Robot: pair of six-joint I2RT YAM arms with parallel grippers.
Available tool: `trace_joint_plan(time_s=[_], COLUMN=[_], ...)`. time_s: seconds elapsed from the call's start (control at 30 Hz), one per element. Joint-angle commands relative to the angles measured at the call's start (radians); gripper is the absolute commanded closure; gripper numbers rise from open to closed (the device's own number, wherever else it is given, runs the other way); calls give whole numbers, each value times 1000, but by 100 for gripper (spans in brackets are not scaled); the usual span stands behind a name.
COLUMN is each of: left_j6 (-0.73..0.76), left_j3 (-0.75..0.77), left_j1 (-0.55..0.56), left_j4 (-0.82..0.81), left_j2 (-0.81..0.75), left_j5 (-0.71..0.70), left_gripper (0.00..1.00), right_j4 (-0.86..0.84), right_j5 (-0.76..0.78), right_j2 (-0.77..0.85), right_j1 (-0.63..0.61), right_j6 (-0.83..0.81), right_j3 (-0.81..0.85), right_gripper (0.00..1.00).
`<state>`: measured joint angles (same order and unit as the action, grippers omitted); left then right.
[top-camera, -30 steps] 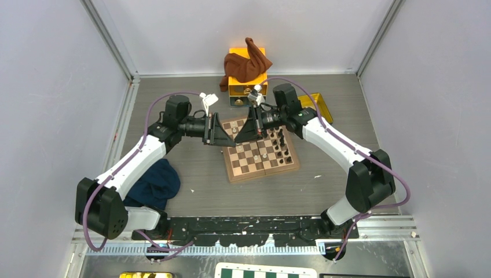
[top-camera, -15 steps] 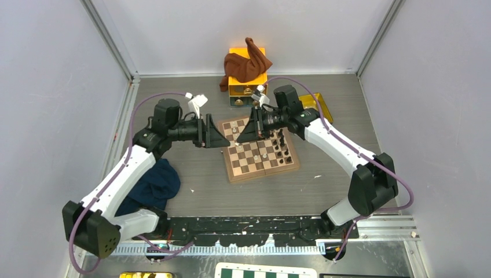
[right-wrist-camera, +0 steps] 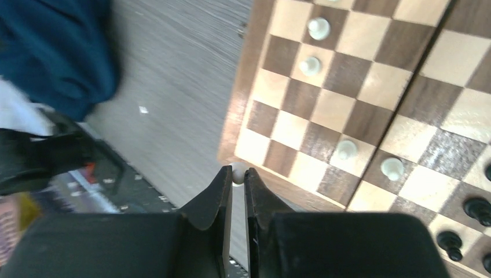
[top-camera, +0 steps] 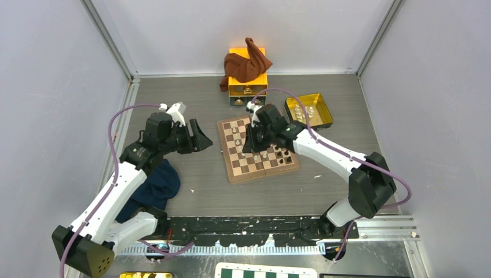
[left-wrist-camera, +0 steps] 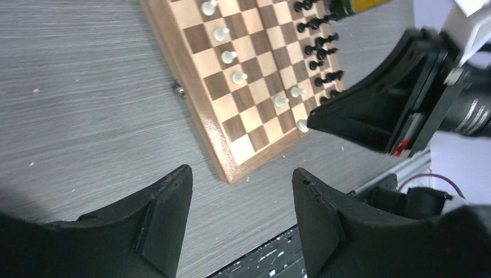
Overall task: Set up the chess pieces on the board
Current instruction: Place the chess piece on the chessboard.
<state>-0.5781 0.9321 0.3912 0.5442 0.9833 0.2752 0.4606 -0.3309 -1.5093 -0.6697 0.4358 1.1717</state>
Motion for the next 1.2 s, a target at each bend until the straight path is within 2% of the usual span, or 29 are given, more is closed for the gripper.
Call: trace_joint_plan(time_s=[0.0,0.1,0.23,0.5,0.73,1.17], left_j6=[-48,-65,-72,-71,-66,-52], left_j3=[-28,-58,-97,-145,-167,-195], left_j1=[-5,-5,-5,-5,-5,-5], left_j4=[18,18,12,28,51,29], left_j2=[-66,-100,-152,-222,-279,-266], left_j5=[-147,-166,-183,-191,-189,-190], left_gripper=[35,35,35,34,34,34], right_j4=[-115,-209,-348,-534,-609,-641], right_j5=[374,581,785,1026,1105,1110], right_j2=[51,65,54,-104,-214,-260], right_j1=[-107,-181,-277,-415,-445,-444], right_j6=[-80,-93,-128,-194,-183,-160], right_j3=[-81,-154,-237,-253,-232,-225], right_gripper=[99,99,99,99,99,99])
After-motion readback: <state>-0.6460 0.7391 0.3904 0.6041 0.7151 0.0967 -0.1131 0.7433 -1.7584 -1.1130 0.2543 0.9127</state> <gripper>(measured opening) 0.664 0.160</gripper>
